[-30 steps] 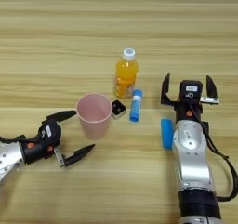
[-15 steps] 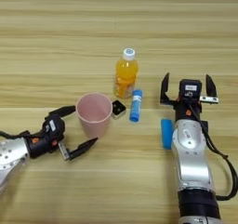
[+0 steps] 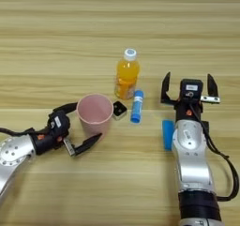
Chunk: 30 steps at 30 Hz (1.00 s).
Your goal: Move the objects on the table
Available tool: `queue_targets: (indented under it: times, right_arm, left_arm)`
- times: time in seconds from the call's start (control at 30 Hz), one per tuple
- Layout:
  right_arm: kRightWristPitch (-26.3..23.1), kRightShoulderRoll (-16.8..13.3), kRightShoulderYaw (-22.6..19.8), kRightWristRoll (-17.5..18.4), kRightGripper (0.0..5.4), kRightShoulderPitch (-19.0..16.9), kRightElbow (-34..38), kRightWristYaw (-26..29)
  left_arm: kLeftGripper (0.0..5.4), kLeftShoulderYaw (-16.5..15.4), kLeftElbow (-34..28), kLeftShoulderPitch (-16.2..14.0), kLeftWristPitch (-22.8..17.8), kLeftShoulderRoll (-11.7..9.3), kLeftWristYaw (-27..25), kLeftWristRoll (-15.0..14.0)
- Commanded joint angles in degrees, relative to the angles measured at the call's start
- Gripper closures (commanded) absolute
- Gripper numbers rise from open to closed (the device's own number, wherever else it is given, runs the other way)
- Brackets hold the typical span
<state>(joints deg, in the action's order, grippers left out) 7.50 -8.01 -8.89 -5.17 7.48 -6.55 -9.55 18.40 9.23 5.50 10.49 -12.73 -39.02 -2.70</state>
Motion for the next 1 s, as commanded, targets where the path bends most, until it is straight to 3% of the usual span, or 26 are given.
queue_targets:
  times: [0.03,0.33,1.0]
  right_arm:
    - [-1.2,0.4,0.1,-0.2,0.01,0.1,0.9,-0.3]
    - [-1.7,0.7,0.4,-0.3,0.01,-0.2,1.8,-0.4]
    - [-2.0,0.6,0.2,-0.3,0.01,-0.3,2.2,-0.1]
  left_arm:
    - [0.00,1.2,0.6,0.6,0.2,0.9,0.3,1.2]
    - [0.00,2.9,0.6,0.6,-0.1,2.4,0.9,1.6]
    - [0.00,0.1,6.7,3.9,0.6,4.9,6.1,1.6]
